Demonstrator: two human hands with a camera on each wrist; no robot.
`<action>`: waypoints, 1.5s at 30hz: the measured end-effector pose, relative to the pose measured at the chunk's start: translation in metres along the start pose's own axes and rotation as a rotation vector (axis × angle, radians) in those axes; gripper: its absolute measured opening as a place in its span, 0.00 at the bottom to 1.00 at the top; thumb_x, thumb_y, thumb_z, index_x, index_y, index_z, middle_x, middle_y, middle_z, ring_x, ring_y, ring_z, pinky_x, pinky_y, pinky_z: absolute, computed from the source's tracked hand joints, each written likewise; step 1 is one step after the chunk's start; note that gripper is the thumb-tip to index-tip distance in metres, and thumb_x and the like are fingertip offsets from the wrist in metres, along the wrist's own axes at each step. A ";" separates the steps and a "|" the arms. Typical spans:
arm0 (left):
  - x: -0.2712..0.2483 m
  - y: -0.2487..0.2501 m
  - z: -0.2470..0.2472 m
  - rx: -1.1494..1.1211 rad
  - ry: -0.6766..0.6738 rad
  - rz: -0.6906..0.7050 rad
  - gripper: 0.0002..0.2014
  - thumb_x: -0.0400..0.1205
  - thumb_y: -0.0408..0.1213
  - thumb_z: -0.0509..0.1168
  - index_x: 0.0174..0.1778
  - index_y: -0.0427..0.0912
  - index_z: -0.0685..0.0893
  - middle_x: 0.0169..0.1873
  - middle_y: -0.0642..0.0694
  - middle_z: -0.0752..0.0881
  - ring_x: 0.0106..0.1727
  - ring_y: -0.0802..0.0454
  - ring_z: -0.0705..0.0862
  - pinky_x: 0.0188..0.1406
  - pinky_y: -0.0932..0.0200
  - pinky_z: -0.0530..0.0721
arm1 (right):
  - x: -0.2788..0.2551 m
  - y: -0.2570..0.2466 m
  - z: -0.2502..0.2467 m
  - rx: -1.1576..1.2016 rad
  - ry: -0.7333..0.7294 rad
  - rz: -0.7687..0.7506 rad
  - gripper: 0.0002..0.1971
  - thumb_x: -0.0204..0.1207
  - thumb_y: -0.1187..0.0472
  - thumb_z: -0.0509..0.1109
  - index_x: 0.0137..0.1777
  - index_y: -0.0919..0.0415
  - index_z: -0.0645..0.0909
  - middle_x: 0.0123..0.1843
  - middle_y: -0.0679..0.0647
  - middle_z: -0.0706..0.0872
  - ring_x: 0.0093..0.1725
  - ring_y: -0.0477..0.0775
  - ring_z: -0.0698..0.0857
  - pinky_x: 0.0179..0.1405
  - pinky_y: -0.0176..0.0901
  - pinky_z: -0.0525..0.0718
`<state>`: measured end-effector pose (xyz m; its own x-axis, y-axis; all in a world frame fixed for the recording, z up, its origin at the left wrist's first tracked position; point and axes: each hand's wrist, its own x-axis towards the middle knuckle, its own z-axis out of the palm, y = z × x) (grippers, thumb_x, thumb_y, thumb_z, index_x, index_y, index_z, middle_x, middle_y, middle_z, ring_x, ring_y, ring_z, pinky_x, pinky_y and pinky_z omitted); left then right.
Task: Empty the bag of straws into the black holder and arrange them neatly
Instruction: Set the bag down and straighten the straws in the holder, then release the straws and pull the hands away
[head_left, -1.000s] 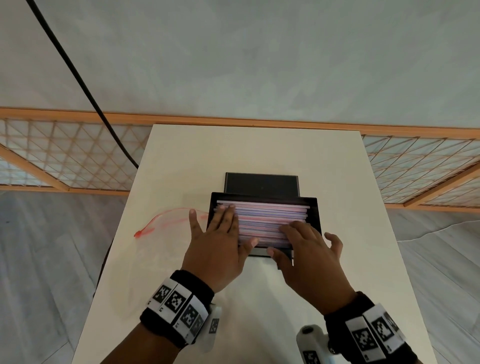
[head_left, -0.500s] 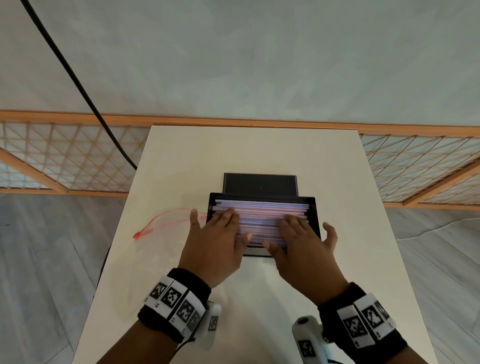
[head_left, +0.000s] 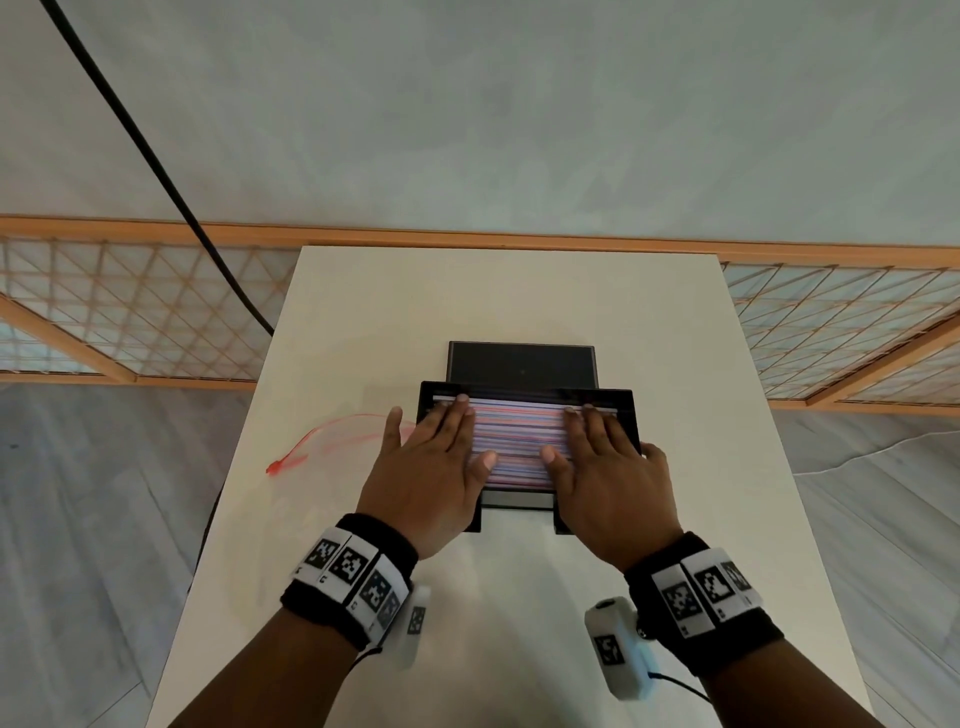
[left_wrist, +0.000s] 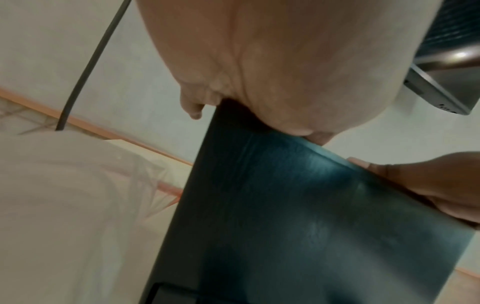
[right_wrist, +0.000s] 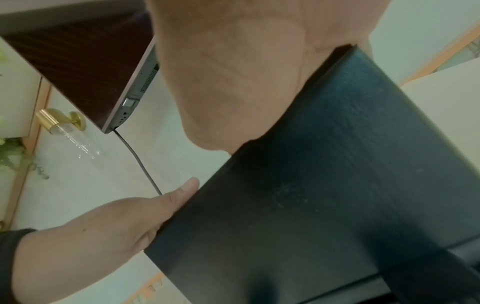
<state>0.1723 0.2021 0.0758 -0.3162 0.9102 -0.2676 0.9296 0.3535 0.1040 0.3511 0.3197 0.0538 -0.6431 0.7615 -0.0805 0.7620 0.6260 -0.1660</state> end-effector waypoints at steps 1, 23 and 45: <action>0.000 0.000 0.000 0.005 -0.004 0.004 0.36 0.85 0.59 0.29 0.88 0.48 0.52 0.88 0.54 0.50 0.89 0.57 0.47 0.85 0.36 0.42 | 0.001 0.000 0.000 0.017 0.011 -0.006 0.38 0.85 0.37 0.40 0.82 0.58 0.75 0.81 0.58 0.78 0.80 0.58 0.77 0.67 0.63 0.79; -0.008 -0.011 0.023 -1.716 0.180 -0.286 0.40 0.74 0.76 0.47 0.83 0.66 0.63 0.79 0.68 0.71 0.82 0.65 0.66 0.88 0.47 0.53 | -0.003 0.036 0.010 1.368 0.185 0.212 0.34 0.84 0.34 0.49 0.87 0.45 0.65 0.84 0.43 0.74 0.83 0.41 0.71 0.84 0.48 0.68; -0.038 -0.084 0.034 -0.316 0.060 -0.377 0.40 0.76 0.62 0.60 0.84 0.56 0.59 0.87 0.47 0.51 0.87 0.38 0.46 0.80 0.31 0.52 | -0.029 0.019 -0.041 0.948 0.520 -0.057 0.19 0.85 0.61 0.63 0.75 0.59 0.76 0.72 0.49 0.80 0.74 0.49 0.79 0.71 0.43 0.77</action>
<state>0.1130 0.1309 0.0445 -0.6388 0.7137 -0.2876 0.6484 0.7005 0.2982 0.3873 0.3166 0.0932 -0.3944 0.8532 0.3414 0.2195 0.4482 -0.8666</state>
